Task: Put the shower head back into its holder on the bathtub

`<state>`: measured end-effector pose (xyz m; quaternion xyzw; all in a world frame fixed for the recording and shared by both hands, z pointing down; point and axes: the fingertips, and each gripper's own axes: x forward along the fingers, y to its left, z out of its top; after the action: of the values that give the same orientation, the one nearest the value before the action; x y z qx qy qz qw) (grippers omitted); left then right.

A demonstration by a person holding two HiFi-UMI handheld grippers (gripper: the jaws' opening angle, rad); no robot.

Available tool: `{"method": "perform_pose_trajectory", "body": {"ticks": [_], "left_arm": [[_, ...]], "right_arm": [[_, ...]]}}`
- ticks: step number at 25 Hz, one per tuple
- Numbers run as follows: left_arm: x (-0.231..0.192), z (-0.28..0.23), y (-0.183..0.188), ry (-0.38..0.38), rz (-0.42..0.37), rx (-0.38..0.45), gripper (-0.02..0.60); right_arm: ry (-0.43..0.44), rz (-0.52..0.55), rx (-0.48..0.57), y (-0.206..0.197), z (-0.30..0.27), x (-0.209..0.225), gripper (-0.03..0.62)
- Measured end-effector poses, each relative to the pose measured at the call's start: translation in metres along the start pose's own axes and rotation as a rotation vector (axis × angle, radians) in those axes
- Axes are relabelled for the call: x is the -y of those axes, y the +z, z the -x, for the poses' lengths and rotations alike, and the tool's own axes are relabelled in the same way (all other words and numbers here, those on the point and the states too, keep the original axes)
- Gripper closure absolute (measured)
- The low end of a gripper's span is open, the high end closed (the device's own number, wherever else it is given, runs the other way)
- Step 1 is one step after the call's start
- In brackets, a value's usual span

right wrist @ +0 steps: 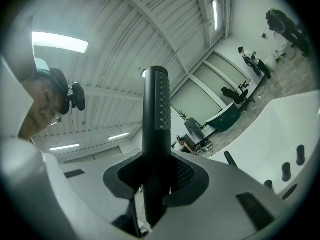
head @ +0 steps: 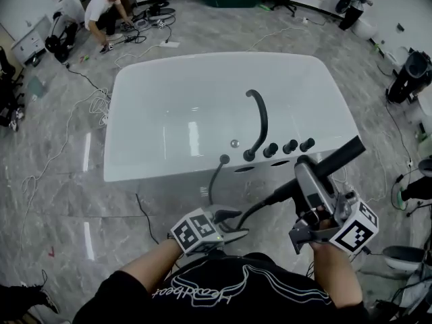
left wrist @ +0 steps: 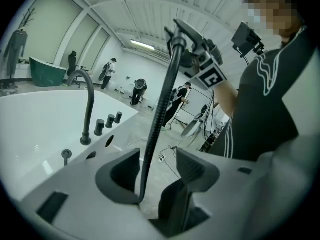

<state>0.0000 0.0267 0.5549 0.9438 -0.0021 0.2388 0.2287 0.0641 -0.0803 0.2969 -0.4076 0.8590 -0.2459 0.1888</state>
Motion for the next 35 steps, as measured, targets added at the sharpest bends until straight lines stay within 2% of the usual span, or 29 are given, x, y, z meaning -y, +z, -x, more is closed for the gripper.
{"method": "perform_pose_trajectory", "body": {"ticks": [5, 7, 8, 10, 15, 24, 31, 35], "left_arm": [[-0.024, -0.019, -0.016, 0.031, 0.009, -0.036, 0.364], [-0.033, -0.022, -0.019, 0.063, 0.034, -0.037, 0.468], [-0.036, -0.022, -0.018, 0.071, 0.049, -0.031, 0.500], [-0.039, -0.020, -0.015, 0.075, 0.064, -0.026, 0.511], [-0.045, 0.004, -0.010, 0.121, 0.105, -0.009, 0.517], [-0.064, 0.070, -0.004, 0.358, 0.251, 0.082, 0.517], [-0.087, 0.113, 0.023, 0.501, 0.294, 0.162, 0.517], [-0.103, 0.136, 0.052, 0.569, 0.278, 0.203, 0.517]], "right_arm": [[0.027, -0.004, 0.017, 0.015, -0.015, -0.006, 0.487], [0.031, -0.007, 0.021, 0.023, -0.015, -0.007, 0.487], [0.028, -0.002, 0.019, 0.026, -0.013, -0.005, 0.487], [0.023, 0.007, 0.014, 0.032, -0.010, 0.001, 0.487], [0.014, 0.000, -0.013, 0.042, -0.003, 0.024, 0.487], [0.018, -0.060, -0.122, 0.029, -0.005, 0.067, 0.488], [0.099, -0.104, -0.132, 0.031, -0.031, 0.073, 0.490], [0.130, -0.117, -0.133, 0.040, -0.043, 0.081, 0.490]]}}
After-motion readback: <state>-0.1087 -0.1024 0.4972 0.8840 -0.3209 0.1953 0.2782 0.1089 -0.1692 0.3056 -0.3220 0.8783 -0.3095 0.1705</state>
